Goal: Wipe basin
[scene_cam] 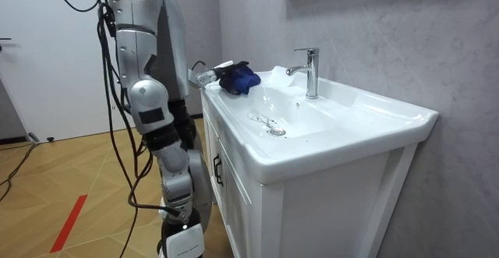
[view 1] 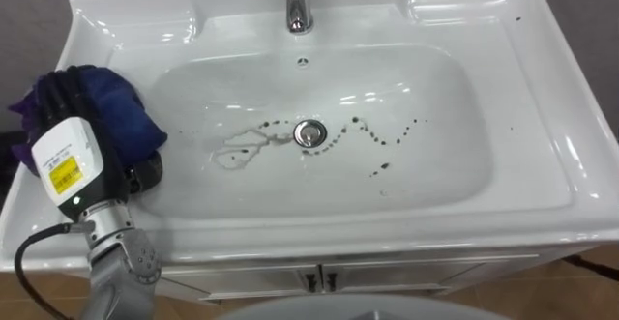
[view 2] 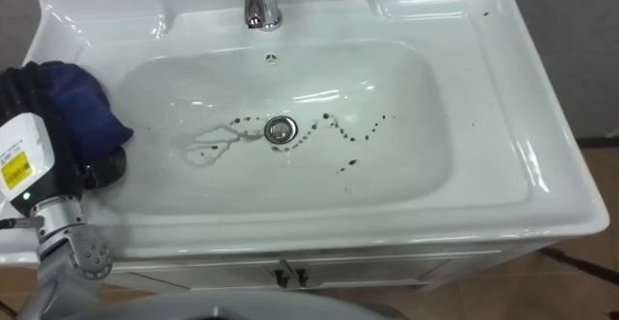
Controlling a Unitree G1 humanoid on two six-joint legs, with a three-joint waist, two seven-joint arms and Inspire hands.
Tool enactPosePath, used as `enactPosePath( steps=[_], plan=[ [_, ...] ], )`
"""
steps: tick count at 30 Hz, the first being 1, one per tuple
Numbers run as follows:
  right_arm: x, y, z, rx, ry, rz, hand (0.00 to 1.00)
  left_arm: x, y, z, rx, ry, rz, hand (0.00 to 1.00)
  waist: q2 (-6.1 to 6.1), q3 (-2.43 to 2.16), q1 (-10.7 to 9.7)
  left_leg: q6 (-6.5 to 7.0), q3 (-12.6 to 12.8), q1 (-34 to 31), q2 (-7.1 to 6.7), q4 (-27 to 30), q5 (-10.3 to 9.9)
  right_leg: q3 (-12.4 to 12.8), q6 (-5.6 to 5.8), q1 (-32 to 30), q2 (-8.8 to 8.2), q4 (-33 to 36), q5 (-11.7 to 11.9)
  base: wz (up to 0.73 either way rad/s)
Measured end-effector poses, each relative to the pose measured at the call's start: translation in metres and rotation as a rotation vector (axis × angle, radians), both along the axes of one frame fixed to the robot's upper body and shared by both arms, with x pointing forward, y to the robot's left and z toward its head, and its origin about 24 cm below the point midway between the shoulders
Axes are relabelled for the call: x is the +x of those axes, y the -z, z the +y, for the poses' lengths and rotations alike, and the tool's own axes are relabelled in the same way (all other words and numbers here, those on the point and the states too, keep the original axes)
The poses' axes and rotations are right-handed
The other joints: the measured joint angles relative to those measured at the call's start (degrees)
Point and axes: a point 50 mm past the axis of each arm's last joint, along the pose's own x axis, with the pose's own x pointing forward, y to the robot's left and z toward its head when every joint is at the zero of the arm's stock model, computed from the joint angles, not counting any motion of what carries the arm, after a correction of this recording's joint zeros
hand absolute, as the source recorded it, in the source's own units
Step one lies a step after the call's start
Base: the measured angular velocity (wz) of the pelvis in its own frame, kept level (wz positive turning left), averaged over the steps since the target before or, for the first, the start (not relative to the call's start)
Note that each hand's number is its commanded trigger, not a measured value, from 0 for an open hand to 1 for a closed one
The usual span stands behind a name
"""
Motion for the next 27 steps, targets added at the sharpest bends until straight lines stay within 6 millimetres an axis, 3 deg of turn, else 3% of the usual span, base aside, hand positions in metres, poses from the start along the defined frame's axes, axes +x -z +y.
enactPosePath(
  steps=[13,27],
  plan=[
    [0.000,-0.001,-0.002,-0.017,-0.014,0.001,0.00,-0.013,0.017,0.002,0.019,-0.005,0.098,0.00,-0.06,-0.06,0.20,-1.26,0.26,0.27,0.30,0.04,0.80,0.11,-0.99,0.12,0.32,0.37,-0.57,0.00],
    [-0.007,-0.006,-0.017,-0.068,-0.011,0.047,0.00,-0.030,0.034,0.013,0.056,-0.053,0.181,0.00,1.24,-0.70,-0.03,-2.25,0.28,2.46,0.59,-0.38,2.17,1.65,-2.19,2.01,0.68,0.29,-1.01,-0.05]
  ],
)
